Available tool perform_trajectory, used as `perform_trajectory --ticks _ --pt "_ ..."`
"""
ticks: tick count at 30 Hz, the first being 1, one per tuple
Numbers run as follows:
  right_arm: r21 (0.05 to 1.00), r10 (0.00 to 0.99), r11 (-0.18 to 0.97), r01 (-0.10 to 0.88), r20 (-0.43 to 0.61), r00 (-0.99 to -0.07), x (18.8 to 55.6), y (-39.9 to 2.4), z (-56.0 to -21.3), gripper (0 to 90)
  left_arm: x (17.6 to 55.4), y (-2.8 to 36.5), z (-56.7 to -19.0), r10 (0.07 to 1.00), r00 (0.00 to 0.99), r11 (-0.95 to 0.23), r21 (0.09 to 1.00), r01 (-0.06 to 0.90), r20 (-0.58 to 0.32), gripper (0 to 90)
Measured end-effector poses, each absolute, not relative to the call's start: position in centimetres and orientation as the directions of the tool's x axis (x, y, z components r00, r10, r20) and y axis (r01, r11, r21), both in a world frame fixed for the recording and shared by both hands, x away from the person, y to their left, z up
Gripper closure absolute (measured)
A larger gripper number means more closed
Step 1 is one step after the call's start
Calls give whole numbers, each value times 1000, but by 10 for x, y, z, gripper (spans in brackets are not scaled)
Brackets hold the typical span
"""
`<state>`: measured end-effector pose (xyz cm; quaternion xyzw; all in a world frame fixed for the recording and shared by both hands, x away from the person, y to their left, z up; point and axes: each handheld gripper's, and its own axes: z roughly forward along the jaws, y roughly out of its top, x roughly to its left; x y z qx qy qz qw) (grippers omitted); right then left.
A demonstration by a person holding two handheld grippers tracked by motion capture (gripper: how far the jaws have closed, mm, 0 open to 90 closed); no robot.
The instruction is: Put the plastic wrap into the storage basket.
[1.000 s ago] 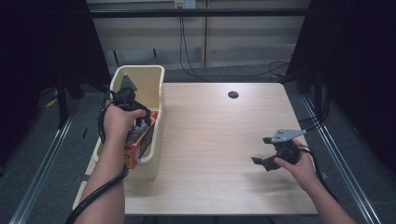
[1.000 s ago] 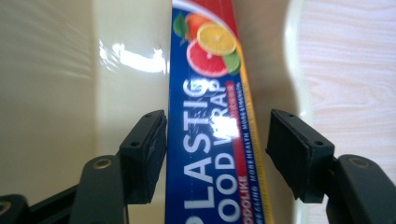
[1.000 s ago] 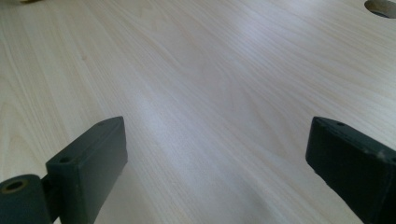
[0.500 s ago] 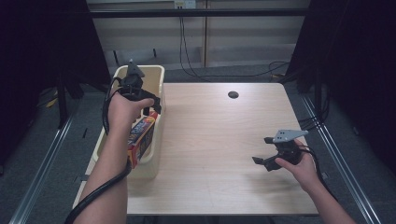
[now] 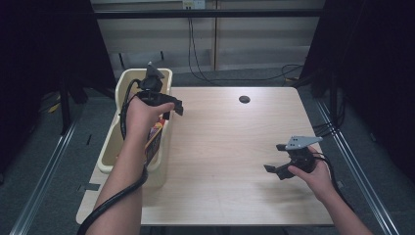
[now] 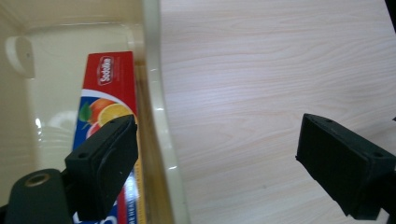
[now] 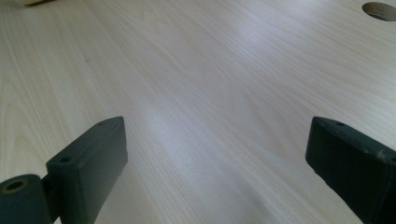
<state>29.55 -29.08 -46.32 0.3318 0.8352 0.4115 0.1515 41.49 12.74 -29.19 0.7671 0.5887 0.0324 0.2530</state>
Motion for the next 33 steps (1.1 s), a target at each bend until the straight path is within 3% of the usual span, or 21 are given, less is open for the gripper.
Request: perform_trajectory --ticks 33 --pt "788 674 445 425 18 -739 296 -292 -464 47 409 68 -328 838 443 -269 466 843 -318 105"
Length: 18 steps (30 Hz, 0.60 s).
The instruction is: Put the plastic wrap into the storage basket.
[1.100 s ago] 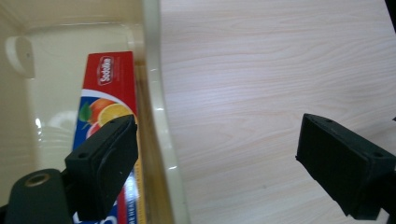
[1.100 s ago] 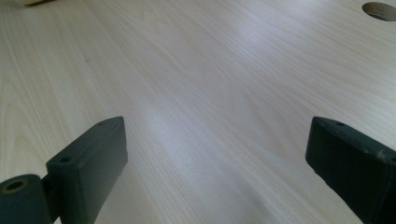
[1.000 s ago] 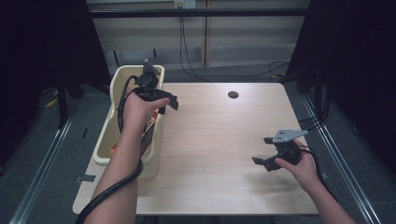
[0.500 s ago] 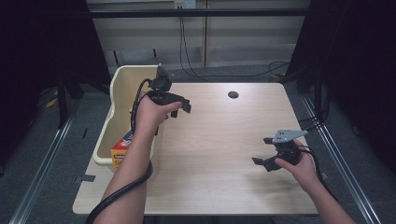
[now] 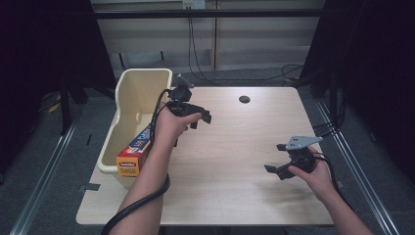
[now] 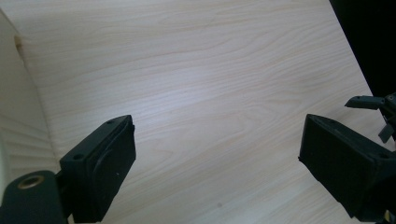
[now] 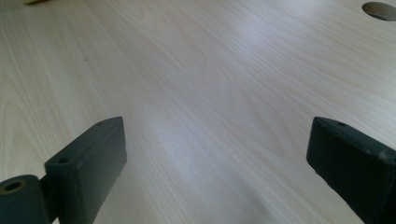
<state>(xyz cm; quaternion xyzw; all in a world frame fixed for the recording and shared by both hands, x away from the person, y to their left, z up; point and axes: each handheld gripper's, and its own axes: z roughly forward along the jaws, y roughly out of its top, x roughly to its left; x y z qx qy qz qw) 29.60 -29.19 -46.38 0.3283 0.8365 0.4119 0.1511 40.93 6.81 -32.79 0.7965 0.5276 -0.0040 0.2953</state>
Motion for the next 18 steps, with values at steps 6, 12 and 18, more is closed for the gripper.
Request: perform_trajectory --ticks 6,12,18 --pt "789 674 445 423 16 -738 296 -292 -464 47 408 63 -333 831 452 -270 477 837 -324 105" --pt "789 671 447 422 17 -742 296 -292 -464 48 406 56 -345 824 457 -271 473 838 -336 105" --pt "789 672 445 423 18 -740 296 -292 -464 47 403 50 -356 815 470 -291 464 837 -338 105"
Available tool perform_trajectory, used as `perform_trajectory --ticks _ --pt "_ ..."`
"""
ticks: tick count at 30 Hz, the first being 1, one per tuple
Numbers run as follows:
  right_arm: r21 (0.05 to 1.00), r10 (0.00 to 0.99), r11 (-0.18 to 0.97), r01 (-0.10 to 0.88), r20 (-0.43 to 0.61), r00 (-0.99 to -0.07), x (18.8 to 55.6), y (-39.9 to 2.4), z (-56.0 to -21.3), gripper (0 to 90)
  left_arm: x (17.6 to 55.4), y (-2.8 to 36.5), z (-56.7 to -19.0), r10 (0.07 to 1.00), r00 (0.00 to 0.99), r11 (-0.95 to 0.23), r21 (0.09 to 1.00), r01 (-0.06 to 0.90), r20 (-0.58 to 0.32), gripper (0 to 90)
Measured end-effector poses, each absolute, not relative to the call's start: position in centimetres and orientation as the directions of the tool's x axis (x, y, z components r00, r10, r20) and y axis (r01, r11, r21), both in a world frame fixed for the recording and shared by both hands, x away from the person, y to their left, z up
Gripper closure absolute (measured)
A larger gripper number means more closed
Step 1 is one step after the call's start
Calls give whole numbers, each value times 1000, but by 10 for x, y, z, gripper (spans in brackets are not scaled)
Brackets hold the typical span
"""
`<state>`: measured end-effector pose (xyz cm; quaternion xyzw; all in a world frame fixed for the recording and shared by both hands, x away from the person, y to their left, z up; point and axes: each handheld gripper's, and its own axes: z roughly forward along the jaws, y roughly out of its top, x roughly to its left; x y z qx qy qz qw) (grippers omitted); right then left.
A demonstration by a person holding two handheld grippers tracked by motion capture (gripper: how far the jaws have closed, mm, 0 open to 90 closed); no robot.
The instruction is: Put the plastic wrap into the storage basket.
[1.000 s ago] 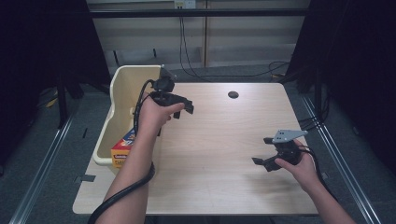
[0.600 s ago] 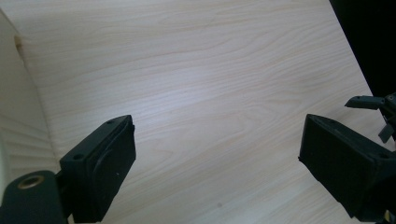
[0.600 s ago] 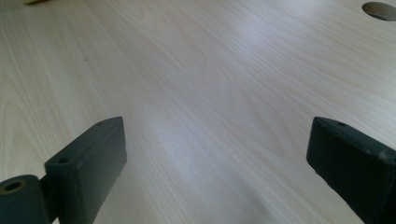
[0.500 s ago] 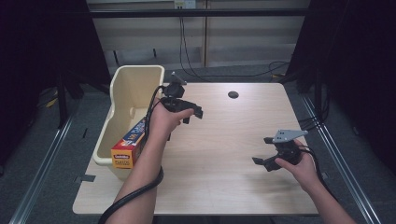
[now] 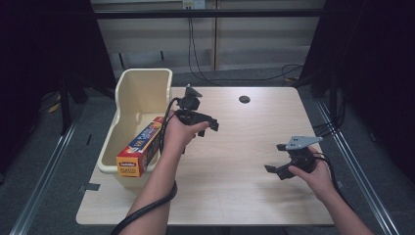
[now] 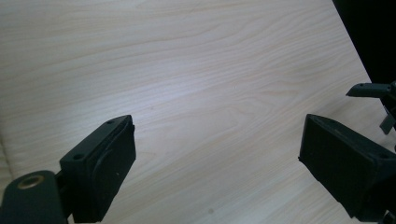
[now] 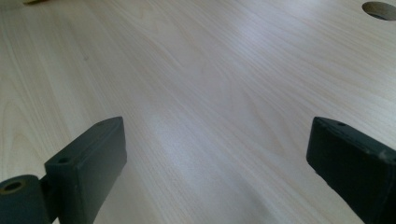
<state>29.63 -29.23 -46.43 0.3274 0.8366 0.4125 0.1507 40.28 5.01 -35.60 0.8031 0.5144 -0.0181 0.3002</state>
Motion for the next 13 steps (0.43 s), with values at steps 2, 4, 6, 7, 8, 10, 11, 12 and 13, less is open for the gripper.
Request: perform_trajectory --ticks 2,4,6,7,8,10,11,12,13 --pt "788 674 448 423 14 -739 297 -292 -465 47 401 49 -359 813 476 -295 467 834 -336 105" --pt "785 675 447 429 18 -738 296 -292 -465 47 400 47 -363 808 485 -301 472 828 -336 106" --pt "785 674 448 428 18 -739 296 -292 -465 47 399 46 -366 804 487 -303 470 829 -340 106" --pt "785 674 447 429 19 -738 296 -292 -465 47 398 45 -367 803 489 -302 474 827 -341 106" --pt "785 677 446 430 18 -735 297 -292 -465 46 397 44 -368 803 488 -301 474 827 -341 106" --pt "784 678 447 431 18 -735 297 -292 -466 45 396 44 -371 798 492 -301 475 827 -350 106" --pt "784 677 448 431 17 -735 297 -292 -466 45 396 43 -372 799 489 -300 474 828 -350 106" --pt "785 678 446 430 17 -735 298 -292 -466 44 395 43 -373 800 492 -304 476 825 -344 106" --pt "781 679 449 434 17 -734 298 -292 -466 43 395 43 -375 796 501 -312 479 821 -341 106"
